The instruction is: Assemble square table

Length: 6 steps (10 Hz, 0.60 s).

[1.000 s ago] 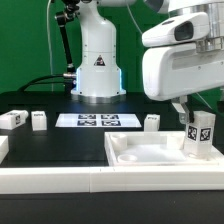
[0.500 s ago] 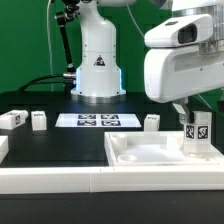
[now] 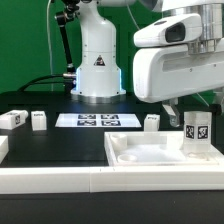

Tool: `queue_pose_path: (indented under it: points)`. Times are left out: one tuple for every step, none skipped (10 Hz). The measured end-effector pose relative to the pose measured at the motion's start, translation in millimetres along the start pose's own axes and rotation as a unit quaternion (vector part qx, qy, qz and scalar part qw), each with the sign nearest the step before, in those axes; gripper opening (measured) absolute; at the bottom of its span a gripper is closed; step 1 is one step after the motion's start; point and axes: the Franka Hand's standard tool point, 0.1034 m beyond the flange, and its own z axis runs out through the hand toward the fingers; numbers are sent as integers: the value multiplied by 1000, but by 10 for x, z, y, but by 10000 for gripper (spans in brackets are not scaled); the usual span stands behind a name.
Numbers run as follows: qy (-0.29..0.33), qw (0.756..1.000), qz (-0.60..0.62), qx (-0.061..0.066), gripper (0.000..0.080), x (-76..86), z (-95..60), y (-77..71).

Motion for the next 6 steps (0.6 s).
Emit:
queue_pose_path:
  points:
    - [0,1000,0,0,637,-2,3,1]
    - [0,1000,0,0,469,-2,3,2]
    - [0,1000,0,0,288,1,-1,5]
    - [0,1000,0,0,291,1,-1,6]
    - [0,1000,9,0,291,1,-1,7]
    - [0,1000,16,0,291,1,-1,7]
